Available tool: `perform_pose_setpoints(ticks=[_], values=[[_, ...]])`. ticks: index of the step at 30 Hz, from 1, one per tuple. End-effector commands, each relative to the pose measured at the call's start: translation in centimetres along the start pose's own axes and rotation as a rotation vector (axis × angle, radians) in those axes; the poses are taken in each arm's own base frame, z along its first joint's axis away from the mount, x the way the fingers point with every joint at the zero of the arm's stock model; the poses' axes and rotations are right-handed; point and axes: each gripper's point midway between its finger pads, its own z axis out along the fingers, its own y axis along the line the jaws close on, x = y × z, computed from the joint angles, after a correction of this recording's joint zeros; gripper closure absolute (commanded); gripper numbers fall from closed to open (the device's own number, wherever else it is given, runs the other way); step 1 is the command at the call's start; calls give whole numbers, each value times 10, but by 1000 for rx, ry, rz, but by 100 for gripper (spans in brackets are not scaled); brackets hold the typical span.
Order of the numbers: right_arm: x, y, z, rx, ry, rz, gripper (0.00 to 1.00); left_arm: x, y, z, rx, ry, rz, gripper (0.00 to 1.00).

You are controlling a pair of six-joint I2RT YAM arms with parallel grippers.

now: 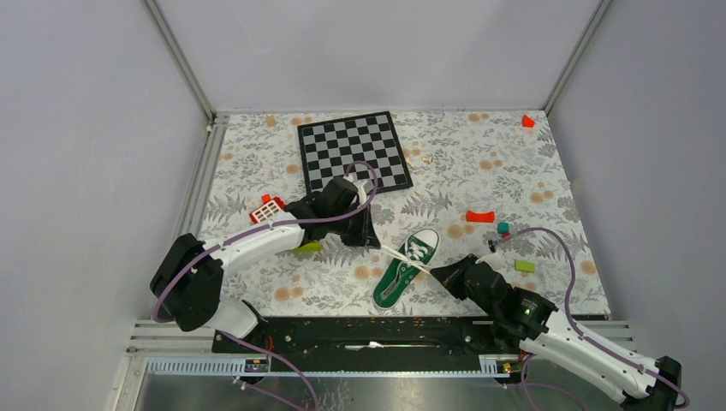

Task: Tie the shoes
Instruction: Tie the shoelace on the shoe.

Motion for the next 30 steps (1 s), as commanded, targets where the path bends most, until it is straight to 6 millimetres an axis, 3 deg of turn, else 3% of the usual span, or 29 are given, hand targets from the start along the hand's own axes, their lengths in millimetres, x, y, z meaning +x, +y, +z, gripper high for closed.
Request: perform_pose_setpoints(ticks=[1,9,16,19,25,30], values=[[-19,-34,0,149,-95,-101,100,-12,37,-14,-130,-73,7,100],[-9,-70,7,213,-80,-76,100,1,73,-6,-189,-75,-38,100],[-6,-82,9,246,-73,-77,100,-2,79,-3,-193,-88,-58,100],[-7,-74,8,227,-71,-72,100,-10,69,-12,-177,-110,-47,100],[-22,-40,-4,161,-109,-103,100,-27,52,-39,-167,-173,-6,100],[-32,-30,-12,152,-134,-135,100,-27,52,-42,-168,-180,-7,100]])
